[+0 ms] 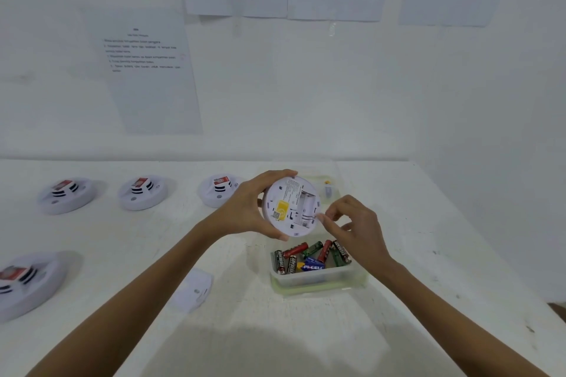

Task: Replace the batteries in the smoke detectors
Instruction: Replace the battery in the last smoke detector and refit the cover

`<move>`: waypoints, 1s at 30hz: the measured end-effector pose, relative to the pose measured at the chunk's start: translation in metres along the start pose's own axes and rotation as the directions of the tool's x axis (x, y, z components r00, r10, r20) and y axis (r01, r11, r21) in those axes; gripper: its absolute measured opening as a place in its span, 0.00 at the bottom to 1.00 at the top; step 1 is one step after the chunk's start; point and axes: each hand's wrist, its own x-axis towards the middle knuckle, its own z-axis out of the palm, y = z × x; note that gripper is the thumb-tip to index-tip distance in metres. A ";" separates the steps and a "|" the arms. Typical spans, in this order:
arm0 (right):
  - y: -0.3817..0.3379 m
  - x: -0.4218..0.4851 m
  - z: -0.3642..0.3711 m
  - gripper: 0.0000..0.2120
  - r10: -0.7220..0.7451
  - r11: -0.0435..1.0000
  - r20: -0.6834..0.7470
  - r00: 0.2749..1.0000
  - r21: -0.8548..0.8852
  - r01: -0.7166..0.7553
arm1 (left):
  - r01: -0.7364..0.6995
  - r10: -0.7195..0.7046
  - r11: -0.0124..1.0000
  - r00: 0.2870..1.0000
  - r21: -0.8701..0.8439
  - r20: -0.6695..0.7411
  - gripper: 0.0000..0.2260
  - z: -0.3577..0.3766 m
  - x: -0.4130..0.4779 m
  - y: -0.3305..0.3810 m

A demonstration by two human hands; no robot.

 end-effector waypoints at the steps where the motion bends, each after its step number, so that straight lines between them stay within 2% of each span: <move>1: -0.002 0.001 -0.001 0.08 0.022 0.998 -0.009 1.000 0.052 -0.022 | 0.004 -0.004 1.000 1.000 0.002 -0.003 0.44 0.000 0.001 0.000; 3: -0.008 0.007 -0.004 0.11 0.072 0.985 -0.009 0.997 0.159 -0.070 | 0.015 -0.015 1.000 1.000 -0.003 -0.020 0.45 -0.001 0.003 0.000; 6: -0.016 0.019 -0.007 0.16 0.150 0.926 0.084 0.985 0.336 -0.170 | 0.030 -0.032 0.999 0.997 -0.036 -0.067 0.45 0.001 0.011 0.003; 8: -0.019 0.030 -0.010 0.16 0.178 0.876 0.148 0.973 0.427 -0.225 | 0.032 -0.037 0.998 0.995 -0.058 -0.095 0.45 0.000 0.019 0.006; 11: -0.022 0.052 -0.014 0.15 0.186 0.837 0.160 0.969 0.491 -0.242 | 0.038 -0.046 0.997 0.993 -0.068 -0.111 0.44 -0.006 0.034 0.007; 16: -0.014 0.093 -0.013 0.16 0.173 0.865 0.097 0.980 0.460 -0.198 | 0.060 -0.062 0.998 0.992 -0.016 -0.109 0.45 -0.022 0.071 -0.004; 20: 0.003 0.123 -0.006 0.16 0.171 0.892 0.114 0.979 0.404 -0.203 | 0.061 -0.055 0.997 0.987 0.039 -0.153 0.45 -0.025 0.096 -0.020; 25: 0.025 0.151 0.009 0.17 0.190 0.896 0.172 0.967 0.371 -0.243 | 0.086 -0.081 0.996 0.973 0.010 -0.216 0.44 -0.022 0.113 -0.049; 30: 0.049 0.161 0.020 0.15 0.208 0.850 0.315 0.926 0.410 -0.331 | 0.110 -0.103 0.994 0.971 0.019 -0.217 0.44 -0.021 0.115 -0.078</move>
